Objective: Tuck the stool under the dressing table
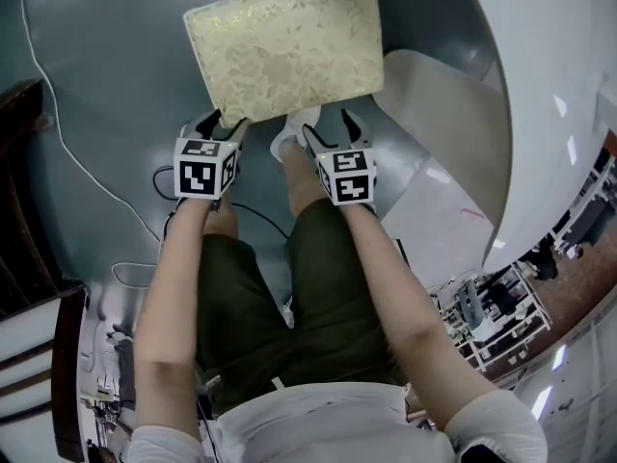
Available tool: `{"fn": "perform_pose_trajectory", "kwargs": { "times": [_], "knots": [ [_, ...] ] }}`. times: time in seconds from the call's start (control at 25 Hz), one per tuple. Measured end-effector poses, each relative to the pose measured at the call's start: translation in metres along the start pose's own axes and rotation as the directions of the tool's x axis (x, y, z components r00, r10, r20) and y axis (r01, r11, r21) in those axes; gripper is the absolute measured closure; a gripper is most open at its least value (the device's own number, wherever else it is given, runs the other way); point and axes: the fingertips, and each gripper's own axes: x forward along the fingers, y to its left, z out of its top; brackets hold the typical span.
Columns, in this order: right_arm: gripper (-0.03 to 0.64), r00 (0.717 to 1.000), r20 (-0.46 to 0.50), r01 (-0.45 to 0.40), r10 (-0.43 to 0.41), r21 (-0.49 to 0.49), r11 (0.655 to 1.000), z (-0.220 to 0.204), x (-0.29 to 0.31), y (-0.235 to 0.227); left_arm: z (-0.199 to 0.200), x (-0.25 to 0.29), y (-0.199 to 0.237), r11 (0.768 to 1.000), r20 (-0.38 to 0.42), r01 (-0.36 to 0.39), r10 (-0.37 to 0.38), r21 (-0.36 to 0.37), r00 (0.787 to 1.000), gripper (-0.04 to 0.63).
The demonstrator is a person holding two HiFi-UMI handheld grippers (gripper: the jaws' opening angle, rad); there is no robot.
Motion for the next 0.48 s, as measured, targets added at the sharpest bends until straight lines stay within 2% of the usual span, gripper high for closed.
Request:
{"fn": "perform_pose_trajectory", "kwargs": {
  "times": [0.24, 0.48],
  "knots": [
    [0.275, 0.998, -0.026, -0.051, 0.05, -0.033, 0.998, -0.001, 0.022, 0.018, -0.003, 0.011, -0.001, 1.0, 0.018, 0.023, -0.024, 0.013, 1.0, 0.377],
    [0.285, 0.999, -0.021, -0.039, 0.038, -0.071, 0.997, 0.006, 0.033, 0.037, -0.008, 0.018, -0.006, 0.996, 0.022, 0.076, -0.077, 0.052, 0.997, 0.393]
  ]
}}
